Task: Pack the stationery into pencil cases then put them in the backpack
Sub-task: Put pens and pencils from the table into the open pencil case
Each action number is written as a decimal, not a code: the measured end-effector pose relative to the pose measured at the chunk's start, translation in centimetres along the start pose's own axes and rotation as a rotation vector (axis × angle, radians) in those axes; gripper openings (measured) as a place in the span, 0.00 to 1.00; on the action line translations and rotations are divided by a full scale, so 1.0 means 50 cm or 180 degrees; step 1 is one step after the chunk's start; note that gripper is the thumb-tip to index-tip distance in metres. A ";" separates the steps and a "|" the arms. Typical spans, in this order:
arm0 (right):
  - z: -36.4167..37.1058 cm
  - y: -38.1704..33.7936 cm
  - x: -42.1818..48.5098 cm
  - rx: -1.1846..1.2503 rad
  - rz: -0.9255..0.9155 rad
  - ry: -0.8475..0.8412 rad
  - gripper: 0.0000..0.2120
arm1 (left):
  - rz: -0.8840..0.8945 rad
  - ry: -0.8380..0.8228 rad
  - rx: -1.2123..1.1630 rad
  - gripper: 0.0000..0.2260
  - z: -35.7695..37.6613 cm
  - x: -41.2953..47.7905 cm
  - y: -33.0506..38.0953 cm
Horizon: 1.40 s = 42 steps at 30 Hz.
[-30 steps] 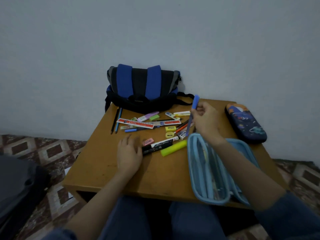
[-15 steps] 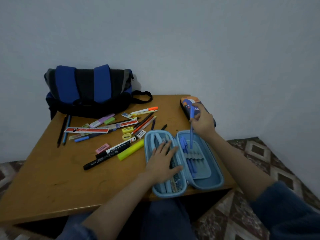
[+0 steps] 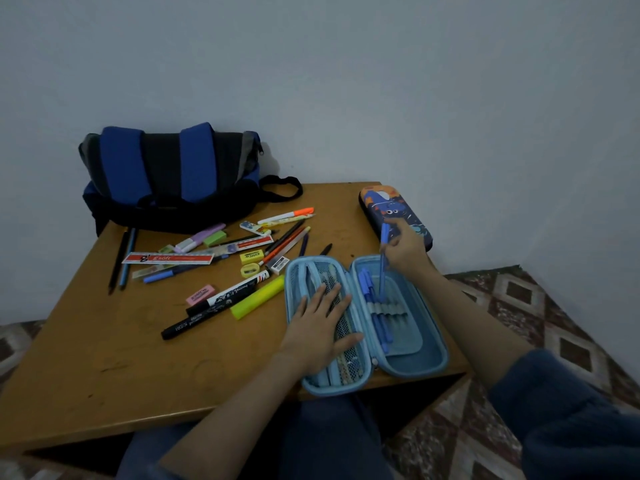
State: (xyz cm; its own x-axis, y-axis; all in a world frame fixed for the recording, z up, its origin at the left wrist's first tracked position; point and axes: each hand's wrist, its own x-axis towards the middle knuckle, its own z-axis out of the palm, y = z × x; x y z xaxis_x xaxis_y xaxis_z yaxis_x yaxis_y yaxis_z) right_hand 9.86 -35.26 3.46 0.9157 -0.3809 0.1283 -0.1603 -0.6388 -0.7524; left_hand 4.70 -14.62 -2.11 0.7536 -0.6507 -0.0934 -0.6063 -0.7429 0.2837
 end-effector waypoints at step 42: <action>0.006 0.008 -0.035 -0.1414 -0.0062 -0.1286 0.14 | 0.0027 0.0021 -0.0286 0.32 -0.009 -0.004 -0.002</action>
State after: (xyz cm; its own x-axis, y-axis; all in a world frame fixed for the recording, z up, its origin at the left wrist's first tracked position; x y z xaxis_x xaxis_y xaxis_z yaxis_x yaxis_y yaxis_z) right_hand 8.29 -34.65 2.71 0.9736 -0.1377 -0.1819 -0.2011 -0.8945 -0.3992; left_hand 4.73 -14.36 -1.68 0.7504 -0.6555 -0.0844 -0.5877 -0.7202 0.3688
